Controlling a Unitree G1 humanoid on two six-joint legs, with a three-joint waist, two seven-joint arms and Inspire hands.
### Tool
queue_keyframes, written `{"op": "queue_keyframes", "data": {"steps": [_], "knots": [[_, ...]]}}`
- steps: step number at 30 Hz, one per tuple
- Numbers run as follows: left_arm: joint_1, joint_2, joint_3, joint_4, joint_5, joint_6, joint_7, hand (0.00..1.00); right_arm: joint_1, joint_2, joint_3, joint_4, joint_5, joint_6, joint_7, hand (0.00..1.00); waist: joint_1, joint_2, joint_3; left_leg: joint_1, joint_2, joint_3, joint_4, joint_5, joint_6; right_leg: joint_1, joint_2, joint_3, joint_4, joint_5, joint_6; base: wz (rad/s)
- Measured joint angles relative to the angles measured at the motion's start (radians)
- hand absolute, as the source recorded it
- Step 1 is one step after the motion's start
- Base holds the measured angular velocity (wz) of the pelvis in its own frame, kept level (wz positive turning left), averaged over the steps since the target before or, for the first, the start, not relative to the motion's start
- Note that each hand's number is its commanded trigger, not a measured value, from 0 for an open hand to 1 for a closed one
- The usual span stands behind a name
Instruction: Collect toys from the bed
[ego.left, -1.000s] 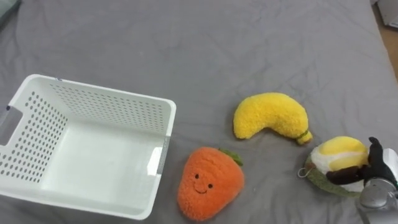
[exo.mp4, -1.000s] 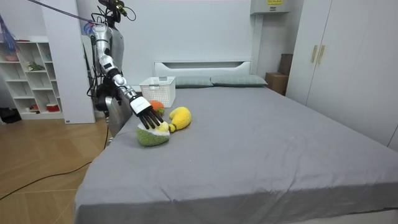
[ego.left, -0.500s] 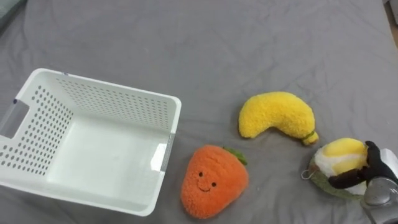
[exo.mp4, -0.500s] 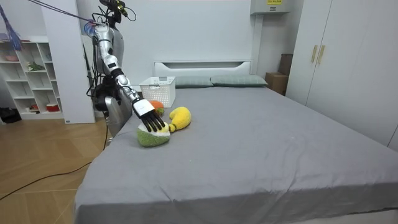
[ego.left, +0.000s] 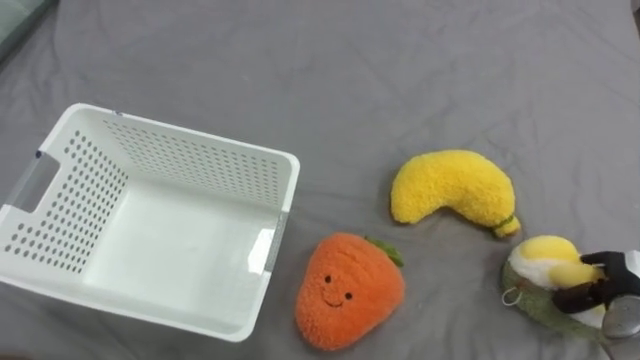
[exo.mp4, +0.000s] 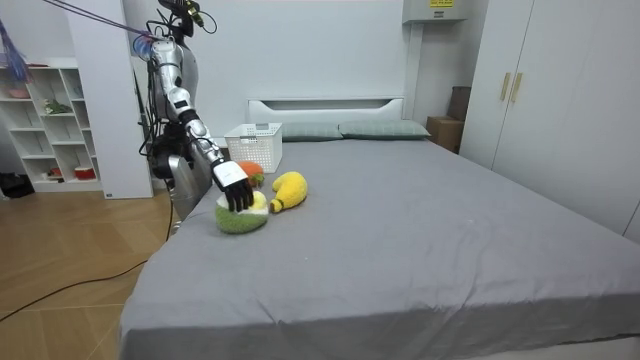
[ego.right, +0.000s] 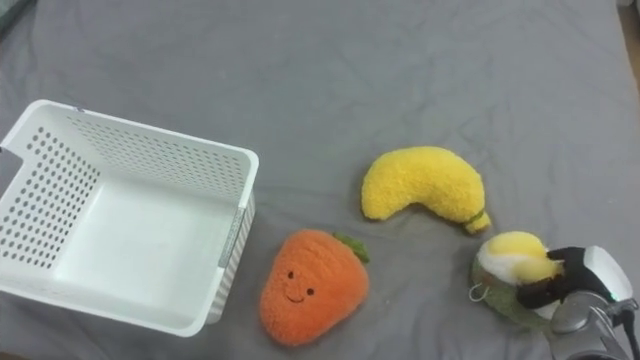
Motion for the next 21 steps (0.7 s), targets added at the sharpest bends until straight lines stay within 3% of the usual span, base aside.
{"op": "queue_keyframes", "data": {"steps": [21], "knots": [[-0.010,0.000,-0.005,0.001,-0.025,-0.011,-0.001,0.00,0.002,0.001,-0.002,-0.005,0.000,-0.024,0.057,1.00,-0.001,-0.002,0.0003,0.002,-0.001,-0.001,-0.001,0.002,0.000,0.002,-0.001,-0.002,-0.001,0.000,-0.001,0.00]]}}
